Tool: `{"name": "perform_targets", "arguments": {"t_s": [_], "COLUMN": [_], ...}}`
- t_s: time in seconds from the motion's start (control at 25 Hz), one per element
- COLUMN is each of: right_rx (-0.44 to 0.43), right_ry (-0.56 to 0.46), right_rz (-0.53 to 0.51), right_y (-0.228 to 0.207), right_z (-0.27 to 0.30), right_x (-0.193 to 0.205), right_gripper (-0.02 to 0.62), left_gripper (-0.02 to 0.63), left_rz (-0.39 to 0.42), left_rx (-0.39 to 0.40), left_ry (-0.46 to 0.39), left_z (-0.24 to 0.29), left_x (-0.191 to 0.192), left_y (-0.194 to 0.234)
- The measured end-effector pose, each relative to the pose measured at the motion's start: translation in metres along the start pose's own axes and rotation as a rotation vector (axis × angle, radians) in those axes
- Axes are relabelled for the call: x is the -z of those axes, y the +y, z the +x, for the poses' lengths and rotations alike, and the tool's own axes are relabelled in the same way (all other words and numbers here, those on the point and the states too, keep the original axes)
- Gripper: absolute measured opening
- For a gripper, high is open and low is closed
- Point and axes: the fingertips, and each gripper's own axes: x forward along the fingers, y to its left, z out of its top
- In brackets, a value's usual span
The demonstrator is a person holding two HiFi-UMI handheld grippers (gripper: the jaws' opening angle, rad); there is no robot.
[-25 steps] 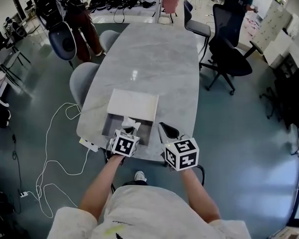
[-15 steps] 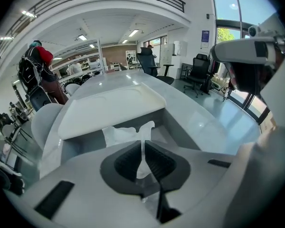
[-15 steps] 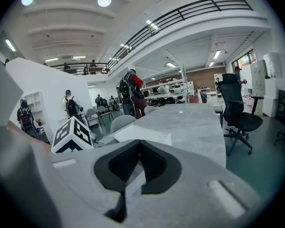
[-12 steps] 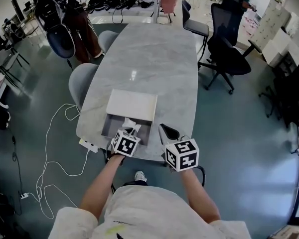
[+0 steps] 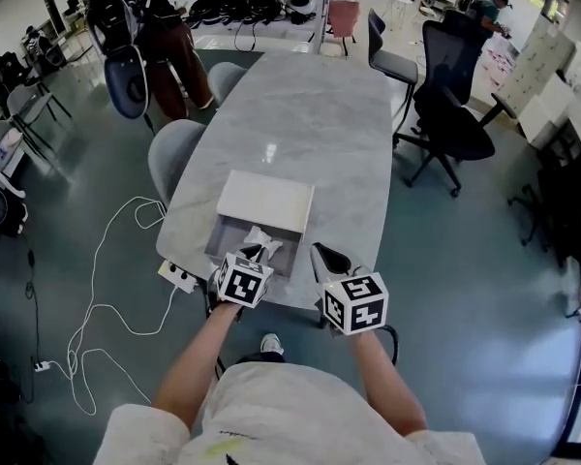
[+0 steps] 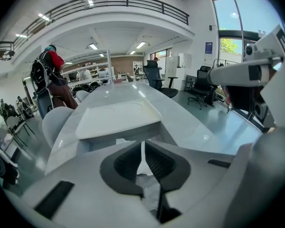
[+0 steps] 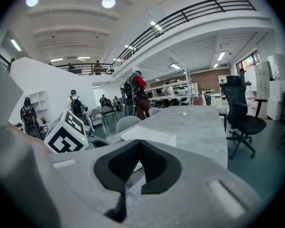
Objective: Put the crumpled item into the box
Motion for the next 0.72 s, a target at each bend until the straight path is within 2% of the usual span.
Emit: {"name": "perform_targets", "arguments": {"t_s": [0.36,0.72], "right_rx": [-0.062,-0.102], "right_ry": [-0.021,-0.044], "right_rz": [-0.039,-0.055], "right_y": [0.023,0.046], "right_z": [-0.017,-0.035], "right_x": [-0.007,-0.005], "right_gripper": [0.005,0.005], "left_gripper": [0.02,0.02], "left_rz": [-0.13,-0.184], "left_rx": [-0.05,-0.116], "left_ry": [-0.205,-0.372], "left_z": [-0.069,-0.13], "left_x": [-0.028,-0.034], "left_y": [0.0,-0.004]}}
